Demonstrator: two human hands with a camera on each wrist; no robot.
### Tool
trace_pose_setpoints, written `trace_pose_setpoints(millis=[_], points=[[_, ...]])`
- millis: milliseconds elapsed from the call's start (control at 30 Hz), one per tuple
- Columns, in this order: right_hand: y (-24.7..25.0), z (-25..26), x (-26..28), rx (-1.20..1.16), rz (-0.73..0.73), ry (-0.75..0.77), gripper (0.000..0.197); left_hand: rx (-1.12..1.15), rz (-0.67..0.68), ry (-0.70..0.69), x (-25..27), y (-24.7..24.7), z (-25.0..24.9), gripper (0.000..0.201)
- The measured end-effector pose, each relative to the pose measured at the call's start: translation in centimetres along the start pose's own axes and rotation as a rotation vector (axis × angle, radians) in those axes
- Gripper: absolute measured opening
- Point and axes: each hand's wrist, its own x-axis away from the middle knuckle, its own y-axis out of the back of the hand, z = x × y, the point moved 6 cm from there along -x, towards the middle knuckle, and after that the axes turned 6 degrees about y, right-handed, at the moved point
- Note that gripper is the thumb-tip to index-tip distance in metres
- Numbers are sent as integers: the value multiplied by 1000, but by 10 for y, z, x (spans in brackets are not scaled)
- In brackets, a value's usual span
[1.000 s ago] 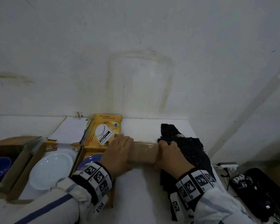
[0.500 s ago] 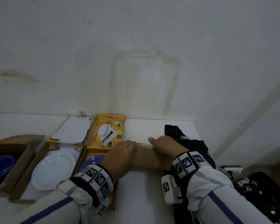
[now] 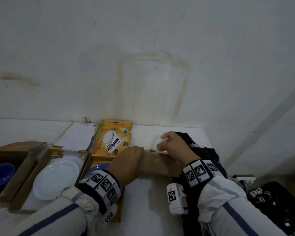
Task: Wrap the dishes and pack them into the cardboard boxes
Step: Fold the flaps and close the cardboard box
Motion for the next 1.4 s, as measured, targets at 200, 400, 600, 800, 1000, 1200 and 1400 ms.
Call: trace_pose_setpoints(millis=[200,400,600,800,1000,1200,1400], points=[[-1,9,10,2,67,192,32,-10,52,18,-9,4,2,51],[-7,14,20,455,23,416,24,-63,109,47,-22,5,6,49],[-25,16,30,766,44,604,30,-59,100,38,-24,7,5,50],[-39,1,41,834,79,757,15,-21,103,42,-27,10,6,51],[-32,-8,58,881,34,874,27,-36,132,61,-30,11,4,52],[-7,15,23,879,-237,557,44,-47,125,52,-25,13,0,52],[-14,-11,5,1000,30,106,70,-53,120,59,-25,13,1,49]])
